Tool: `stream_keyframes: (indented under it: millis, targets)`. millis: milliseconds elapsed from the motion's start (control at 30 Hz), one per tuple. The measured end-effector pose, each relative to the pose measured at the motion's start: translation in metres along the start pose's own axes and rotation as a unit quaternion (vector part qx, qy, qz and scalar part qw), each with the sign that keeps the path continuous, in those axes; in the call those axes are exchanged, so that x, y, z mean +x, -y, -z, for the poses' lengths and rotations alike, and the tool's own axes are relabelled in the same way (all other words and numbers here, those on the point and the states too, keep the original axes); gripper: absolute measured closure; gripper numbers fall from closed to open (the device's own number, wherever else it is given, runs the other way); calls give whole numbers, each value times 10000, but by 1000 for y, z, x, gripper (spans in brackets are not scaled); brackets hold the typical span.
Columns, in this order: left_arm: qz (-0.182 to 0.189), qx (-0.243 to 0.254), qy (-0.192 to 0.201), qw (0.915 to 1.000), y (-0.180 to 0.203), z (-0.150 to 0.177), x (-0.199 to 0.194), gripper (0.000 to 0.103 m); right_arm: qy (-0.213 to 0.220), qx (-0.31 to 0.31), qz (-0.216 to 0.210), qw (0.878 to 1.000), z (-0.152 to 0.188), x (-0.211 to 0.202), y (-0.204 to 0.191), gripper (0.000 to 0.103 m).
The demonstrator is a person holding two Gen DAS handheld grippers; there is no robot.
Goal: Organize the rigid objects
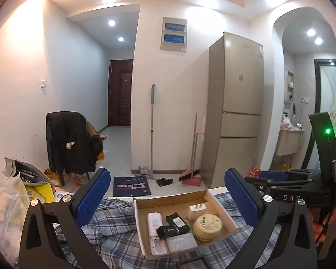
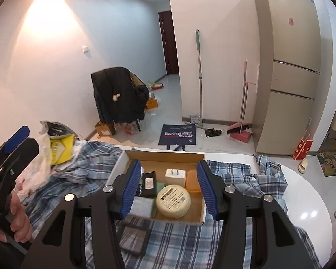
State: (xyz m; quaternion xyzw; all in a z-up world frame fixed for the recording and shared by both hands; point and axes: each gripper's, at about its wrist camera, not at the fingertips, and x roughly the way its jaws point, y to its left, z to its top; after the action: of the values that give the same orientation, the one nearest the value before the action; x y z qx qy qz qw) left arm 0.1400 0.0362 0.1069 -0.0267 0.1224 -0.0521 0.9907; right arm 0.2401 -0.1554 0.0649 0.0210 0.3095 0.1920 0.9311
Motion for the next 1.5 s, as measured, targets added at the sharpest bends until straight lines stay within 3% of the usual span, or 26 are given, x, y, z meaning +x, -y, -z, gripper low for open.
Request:
stream_keyframes:
  millis: [100, 267, 333, 467, 600, 733, 900, 1067, 1167, 1200, 1267, 1300, 1433, 1500]
  targets:
    - [113, -39, 79, 9999, 0, 1, -20, 0, 110, 48, 13, 9999, 9, -20, -4, 52]
    - [122, 132, 59, 9998, 1, 8, -40, 0, 283, 89, 30, 9996, 28, -44, -8, 44]
    - [321, 126, -38, 9994, -3, 13, -45, 0, 290, 92, 86, 9995, 35, -49, -9, 37]
    - [424, -63, -90, 9990, -15, 24, -59, 0, 261, 31, 354, 9990, 53, -53, -8, 35]
    - [227, -78, -188, 9995, -25, 39, -66, 0, 205, 100, 574, 9981, 71, -55, -1, 25]
    - [159, -58, -308, 9994, -29, 57, -72, 0, 290, 56, 727, 9969, 87, -60, 2, 7]
    - [38, -102, -592, 9982, -38, 78, -71, 0, 284, -56, 915, 9954, 99, -64, 1, 2]
    - [88, -361, -1140, 9928, -47, 103, -60, 0, 155, 190, 961, 9951, 107, -61, 6, 1]
    - [1, -249, -1485, 9886, -44, 118, -53, 0, -7, 230, 948, 9952, 110, -54, 7, 1]
    - [-93, -160, -1578, 9873, -43, 121, -51, 0, -19, 201, 946, 9953, 110, -55, 6, 1]
    - [-646, 90, -1838, 9808, -38, 129, -44, 0, 23, 142, 969, 9952, 110, -58, 5, 1]
    - [-782, 154, -1912, 9783, -38, 132, -41, 4, 55, 125, 980, 9951, 110, -60, 4, 1]
    - [-480, -77, -2250, 9731, -47, 145, -35, 23, 26, 96, 888, 9960, 110, -61, 1, 1]
    - [-427, -32, -2324, 9717, -47, 147, -33, 38, -57, 53, 831, 9965, 112, -59, -2, 1]
